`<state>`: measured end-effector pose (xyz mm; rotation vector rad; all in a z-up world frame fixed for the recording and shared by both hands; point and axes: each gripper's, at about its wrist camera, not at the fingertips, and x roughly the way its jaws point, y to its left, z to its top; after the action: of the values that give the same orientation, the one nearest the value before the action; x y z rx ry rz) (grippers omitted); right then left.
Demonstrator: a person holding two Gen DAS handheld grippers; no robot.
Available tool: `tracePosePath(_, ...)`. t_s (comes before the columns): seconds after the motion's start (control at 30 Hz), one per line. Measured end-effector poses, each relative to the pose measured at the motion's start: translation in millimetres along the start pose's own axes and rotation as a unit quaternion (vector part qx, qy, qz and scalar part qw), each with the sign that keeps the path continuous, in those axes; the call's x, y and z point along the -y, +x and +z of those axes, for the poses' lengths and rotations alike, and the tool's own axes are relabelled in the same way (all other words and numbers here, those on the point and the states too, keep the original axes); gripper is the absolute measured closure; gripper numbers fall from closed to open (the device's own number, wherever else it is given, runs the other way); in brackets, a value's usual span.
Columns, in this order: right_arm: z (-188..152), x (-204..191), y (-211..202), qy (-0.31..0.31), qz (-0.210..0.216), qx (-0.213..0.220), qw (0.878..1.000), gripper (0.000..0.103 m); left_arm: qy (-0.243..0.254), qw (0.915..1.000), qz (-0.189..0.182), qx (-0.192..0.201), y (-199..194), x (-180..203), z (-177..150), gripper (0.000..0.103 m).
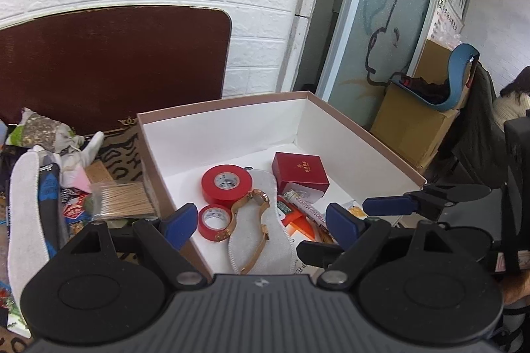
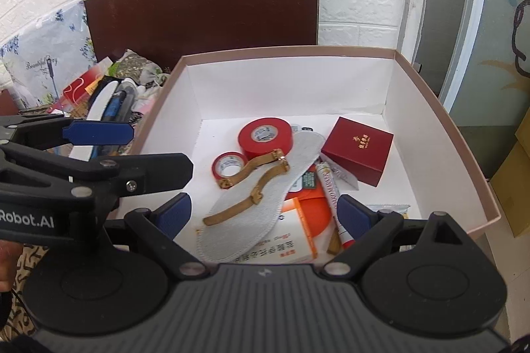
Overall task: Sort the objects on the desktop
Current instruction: 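Move both tools back from the box to the white insole on the pile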
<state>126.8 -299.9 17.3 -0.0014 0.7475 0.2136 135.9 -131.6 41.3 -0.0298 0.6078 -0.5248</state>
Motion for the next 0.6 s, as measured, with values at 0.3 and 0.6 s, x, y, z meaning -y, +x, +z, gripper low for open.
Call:
tracePosePath(0.3,-7.6,-25.8,-20.9,0.018,0.026,0.026,0.999,0.011,-0.019,0.9991,0.033,0.021,-35.2,-13.0,-11.8,0.016)
tracePosePath(0.6,-14.1,-67.9,-31.5,-0.003,0.05,0.041,0.998,0.011,-0.033,0.9972,0.056,0.036,-71.7,-37.4,-31.8,0.016)
